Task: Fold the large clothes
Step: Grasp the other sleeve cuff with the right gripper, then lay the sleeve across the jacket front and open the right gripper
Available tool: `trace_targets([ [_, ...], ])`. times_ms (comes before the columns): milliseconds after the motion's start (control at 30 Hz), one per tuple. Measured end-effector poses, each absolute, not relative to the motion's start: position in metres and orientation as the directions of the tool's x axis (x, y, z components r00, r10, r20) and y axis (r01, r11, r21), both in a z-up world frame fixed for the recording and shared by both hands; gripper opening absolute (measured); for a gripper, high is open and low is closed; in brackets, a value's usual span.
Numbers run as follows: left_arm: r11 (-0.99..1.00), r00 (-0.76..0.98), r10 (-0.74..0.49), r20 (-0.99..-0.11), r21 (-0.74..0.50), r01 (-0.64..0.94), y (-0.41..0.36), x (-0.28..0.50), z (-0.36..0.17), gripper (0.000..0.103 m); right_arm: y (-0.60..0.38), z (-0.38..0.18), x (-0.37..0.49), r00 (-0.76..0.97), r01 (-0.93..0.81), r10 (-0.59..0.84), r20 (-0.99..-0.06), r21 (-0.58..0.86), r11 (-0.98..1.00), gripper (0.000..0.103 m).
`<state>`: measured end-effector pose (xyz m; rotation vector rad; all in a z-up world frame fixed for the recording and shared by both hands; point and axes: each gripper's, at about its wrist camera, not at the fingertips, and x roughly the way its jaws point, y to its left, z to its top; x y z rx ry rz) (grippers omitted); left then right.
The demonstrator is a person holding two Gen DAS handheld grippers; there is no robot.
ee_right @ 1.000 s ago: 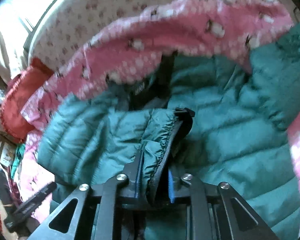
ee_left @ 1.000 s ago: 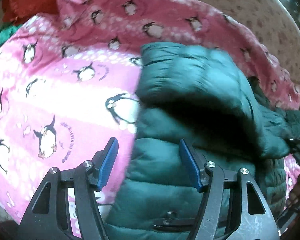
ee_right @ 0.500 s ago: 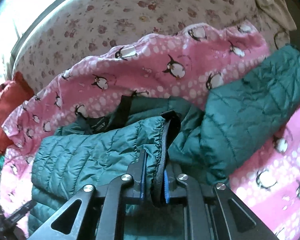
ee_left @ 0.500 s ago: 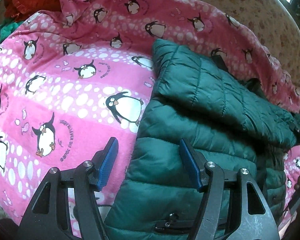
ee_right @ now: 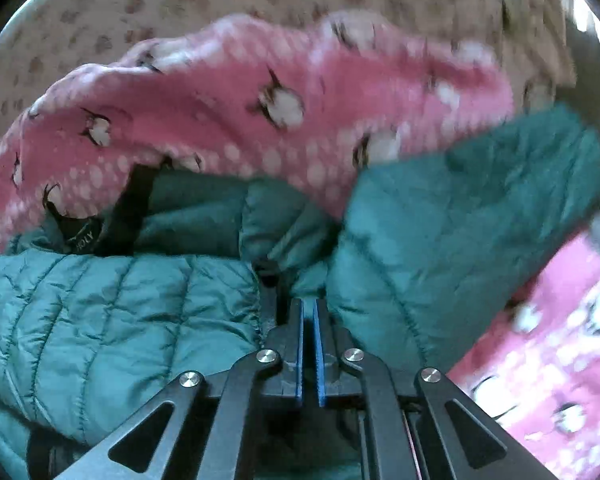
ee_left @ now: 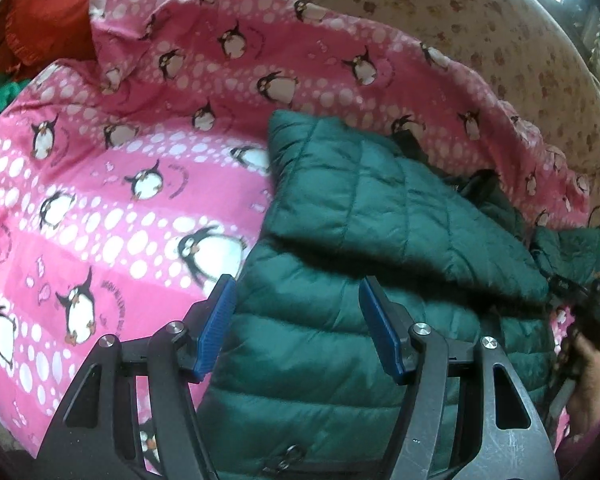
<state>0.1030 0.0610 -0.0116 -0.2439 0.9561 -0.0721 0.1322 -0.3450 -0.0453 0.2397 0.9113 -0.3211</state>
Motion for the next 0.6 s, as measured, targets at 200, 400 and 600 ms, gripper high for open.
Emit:
trace_targets([
  [200,0.976,0.585,-0.154,-0.797,-0.216,-0.037,0.039,0.131,-0.011,0.064,-0.326,-0.005,0.102,0.662,0.269,-0.059,-0.747,0.164,0.949,0.045],
  [400,0.984,0.587,-0.108,-0.802,-0.17,-0.051,0.011,0.162,-0.021,0.064,-0.248,-0.002,0.126,0.635,0.02,0.151,-0.757,0.212,0.977,0.054],
  [600,0.999,0.584,-0.034,-0.811,-0.051,-0.012,-0.008,0.169,-0.037,0.071,-0.187,-0.041,0.161,0.577,-0.076,0.142,-0.804,0.12,0.99,0.054],
])
